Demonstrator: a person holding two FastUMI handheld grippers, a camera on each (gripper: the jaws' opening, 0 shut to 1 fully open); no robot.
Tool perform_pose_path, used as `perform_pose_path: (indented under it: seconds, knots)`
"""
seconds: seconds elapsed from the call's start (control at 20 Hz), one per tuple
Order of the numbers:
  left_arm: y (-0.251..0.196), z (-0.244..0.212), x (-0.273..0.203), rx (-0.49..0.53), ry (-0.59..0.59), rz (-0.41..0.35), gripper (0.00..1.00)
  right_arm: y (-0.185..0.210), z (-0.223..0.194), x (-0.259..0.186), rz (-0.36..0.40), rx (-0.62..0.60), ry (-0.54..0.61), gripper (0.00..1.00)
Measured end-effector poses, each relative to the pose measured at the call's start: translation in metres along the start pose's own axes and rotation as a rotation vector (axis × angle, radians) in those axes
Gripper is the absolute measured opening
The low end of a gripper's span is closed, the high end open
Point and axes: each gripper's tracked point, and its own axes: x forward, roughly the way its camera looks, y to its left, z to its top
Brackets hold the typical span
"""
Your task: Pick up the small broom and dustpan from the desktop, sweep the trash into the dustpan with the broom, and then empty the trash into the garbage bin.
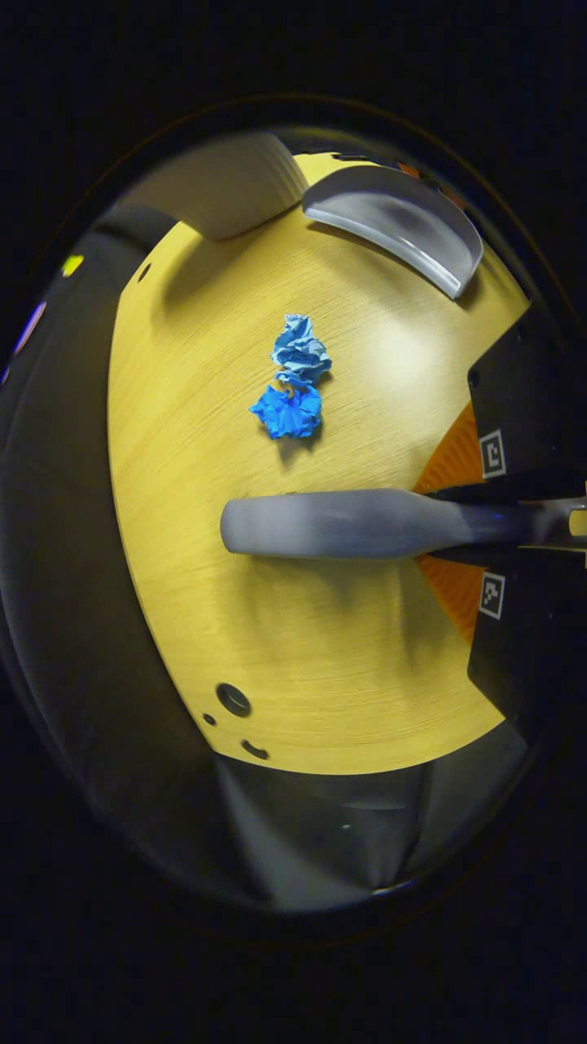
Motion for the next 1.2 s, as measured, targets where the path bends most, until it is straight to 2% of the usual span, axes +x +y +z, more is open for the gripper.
perform_pose_path:
  seconds: [0.15, 0.4, 0.45, 0.5, 0.65, 0.7, 0.75, 0.95, 1.0, 1.15, 1.2]
  knots:
    - [-0.002, 0.014, 0.01, 0.121, 0.003, -0.035, 0.28, 0.003, -0.007, -0.005, -0.001, 0.044, 0.003, 0.35]
    - [-0.012, 0.023, 0.017, 0.291, -0.011, -0.104, 0.28, -0.007, -0.013, -0.011, -0.029, 0.023, -0.004, 0.35]
    - [-0.015, 0.024, 0.015, 0.331, -0.012, -0.115, 0.31, -0.007, -0.013, -0.01, -0.029, 0.024, -0.003, 0.35]
    - [-0.015, 0.025, 0.014, 0.372, -0.013, -0.125, 0.28, -0.006, -0.012, -0.012, -0.029, 0.021, -0.005, 0.35]
    - [-0.005, 0.023, 0.021, 0.494, -0.006, -0.141, 0.28, -0.001, -0.002, -0.011, -0.031, -0.003, -0.003, 0.35]
    - [-0.004, 0.025, 0.021, 0.534, -0.01, -0.146, 0.24, -0.001, 0.001, -0.01, -0.033, -0.016, -0.004, 0.35]
    - [-0.007, 0.026, 0.02, 0.573, -0.021, -0.161, 0.28, -0.003, 0.003, -0.01, -0.037, -0.036, -0.006, 0.35]
    - [-0.009, 0.025, 0.027, 0.727, -0.039, -0.257, 0.28, -0.015, 0.009, -0.019, -0.038, -0.063, -0.009, 0.35]
    - [-0.005, 0.022, 0.038, 0.739, -0.027, -0.275, 0.24, -0.018, 0.011, -0.02, -0.038, -0.063, -0.011, 0.35]
    - [-0.011, 0.018, 0.034, 0.746, -0.011, -0.36, 0.31, -0.015, 0.007, -0.019, -0.043, -0.08, -0.018, 0.35]
    - [-0.012, 0.021, 0.029, 0.753, -0.01, -0.382, 0.28, -0.013, 0.006, -0.015, -0.044, -0.083, -0.018, 0.35]
